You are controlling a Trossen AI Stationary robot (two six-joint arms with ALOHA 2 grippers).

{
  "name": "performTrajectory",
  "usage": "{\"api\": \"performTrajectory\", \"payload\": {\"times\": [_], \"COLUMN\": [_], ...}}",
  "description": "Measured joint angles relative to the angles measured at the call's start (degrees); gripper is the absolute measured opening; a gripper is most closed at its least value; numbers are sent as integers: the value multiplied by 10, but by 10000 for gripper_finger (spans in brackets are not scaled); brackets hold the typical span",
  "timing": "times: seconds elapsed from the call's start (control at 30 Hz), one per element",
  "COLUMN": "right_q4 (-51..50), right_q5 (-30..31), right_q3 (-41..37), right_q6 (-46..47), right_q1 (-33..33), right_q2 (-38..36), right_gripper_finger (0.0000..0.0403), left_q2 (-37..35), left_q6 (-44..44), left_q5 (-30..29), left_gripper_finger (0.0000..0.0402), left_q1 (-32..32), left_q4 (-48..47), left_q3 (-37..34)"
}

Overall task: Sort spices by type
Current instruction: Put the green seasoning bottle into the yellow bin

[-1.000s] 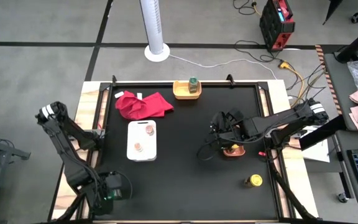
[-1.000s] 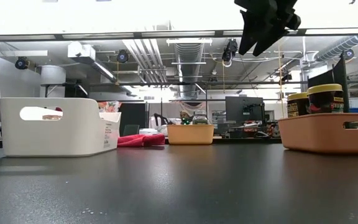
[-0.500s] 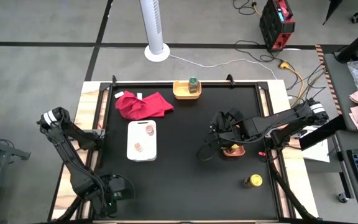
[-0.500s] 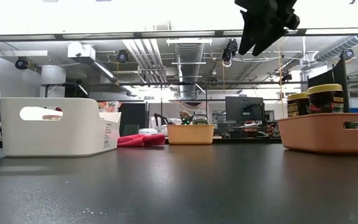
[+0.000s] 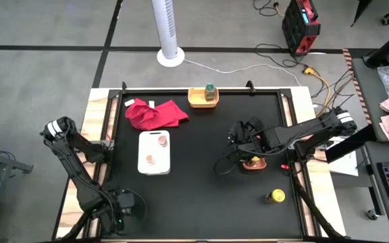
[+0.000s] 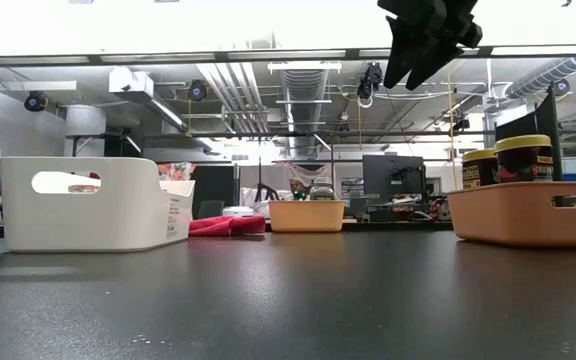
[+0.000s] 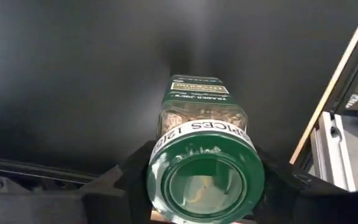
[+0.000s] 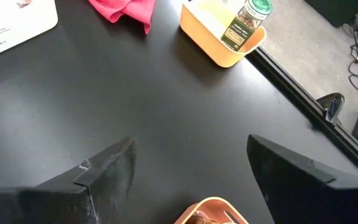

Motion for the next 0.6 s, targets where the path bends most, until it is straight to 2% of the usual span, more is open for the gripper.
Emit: {"api": "performTrajectory", "payload": {"times": [0.23, 0.43, 0.6], "right_q4": [0, 0, 0], "right_q5": [0, 0, 4], "right_q3": [-1, -1, -1], "right_q6": [0, -2, -17], "right_q1": [0, 0, 0], "right_q2": [0, 0, 0], "right_gripper_finger": [282, 273, 260], "left_q2": [-1, -2, -3], "left_q6": [65, 150, 304], "left_q5": [-14, -126, -228], "left_gripper_finger": [178, 178, 178], "left_q1": [1, 33, 100], "left_q4": [-28, -166, -208], "left_q3": [64, 164, 230]}}
